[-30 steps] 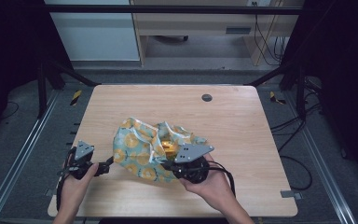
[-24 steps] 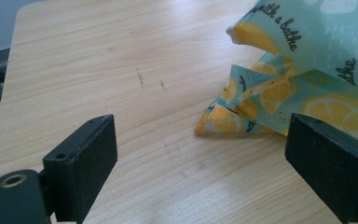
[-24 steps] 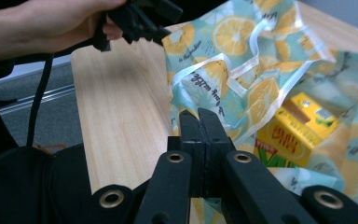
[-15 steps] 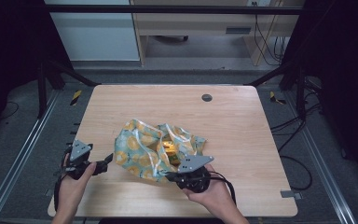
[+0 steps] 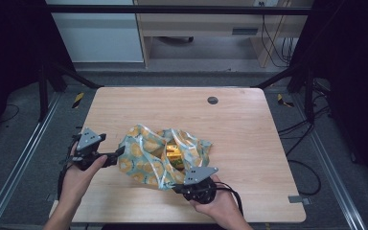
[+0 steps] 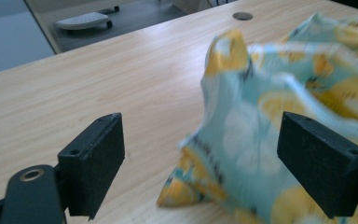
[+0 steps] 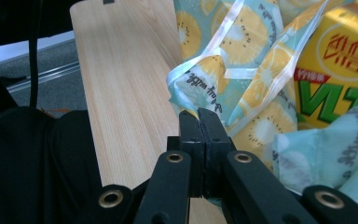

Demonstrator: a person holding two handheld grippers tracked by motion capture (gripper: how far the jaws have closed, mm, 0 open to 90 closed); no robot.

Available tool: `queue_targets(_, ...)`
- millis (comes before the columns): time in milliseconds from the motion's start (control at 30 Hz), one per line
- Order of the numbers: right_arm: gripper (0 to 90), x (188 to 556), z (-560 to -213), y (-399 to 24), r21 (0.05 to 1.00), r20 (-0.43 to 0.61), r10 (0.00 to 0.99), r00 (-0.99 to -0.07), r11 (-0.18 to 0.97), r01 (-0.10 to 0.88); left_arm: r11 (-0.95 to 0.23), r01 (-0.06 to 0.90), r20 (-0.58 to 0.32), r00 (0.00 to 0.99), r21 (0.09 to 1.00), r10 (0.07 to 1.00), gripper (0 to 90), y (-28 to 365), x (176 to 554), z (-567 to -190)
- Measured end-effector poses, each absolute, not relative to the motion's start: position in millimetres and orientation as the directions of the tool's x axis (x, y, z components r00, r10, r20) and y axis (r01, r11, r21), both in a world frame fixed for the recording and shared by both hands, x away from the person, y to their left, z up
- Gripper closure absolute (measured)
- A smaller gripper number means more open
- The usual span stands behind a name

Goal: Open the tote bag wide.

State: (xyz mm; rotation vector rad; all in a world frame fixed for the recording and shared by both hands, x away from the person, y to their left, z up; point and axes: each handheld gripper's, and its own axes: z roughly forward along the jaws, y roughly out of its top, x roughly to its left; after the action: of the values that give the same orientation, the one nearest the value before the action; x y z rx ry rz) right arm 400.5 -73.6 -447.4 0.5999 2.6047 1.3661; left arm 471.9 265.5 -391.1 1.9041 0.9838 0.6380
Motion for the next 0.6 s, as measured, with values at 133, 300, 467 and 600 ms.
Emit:
queue_targets(133,89.5,400.4,-453.4,-73.9,0.811,0.066,0.408,-0.91,0.509,0.287,-0.368,0.372,0.091,0.588,0.852,0.804,16.5,245.8,488.0,-378.9)
queue_targets(300,89.5,400.1,-456.4,-75.9,0.809,0.064,0.413,-0.908,0.512,0.29,-0.354,0.378,0.069,0.594,0.856,0.802,25.2,230.6,503.5,-378.3)
queue_targets(467,89.5,401.5,-459.3,-77.5,0.805,0.065,0.42,-0.905,0.515,0.296,-0.367,0.408,0.051,0.608,0.836,0.792,50.4,223.1,509.9,-386.0)
queue_targets(600,89.4,403.7,-461.2,-79.9,0.804,0.063,0.425,-0.903,0.514,0.298,-0.376,0.382,0.061,0.628,0.844,0.776,78.3,222.4,500.5,-386.8)
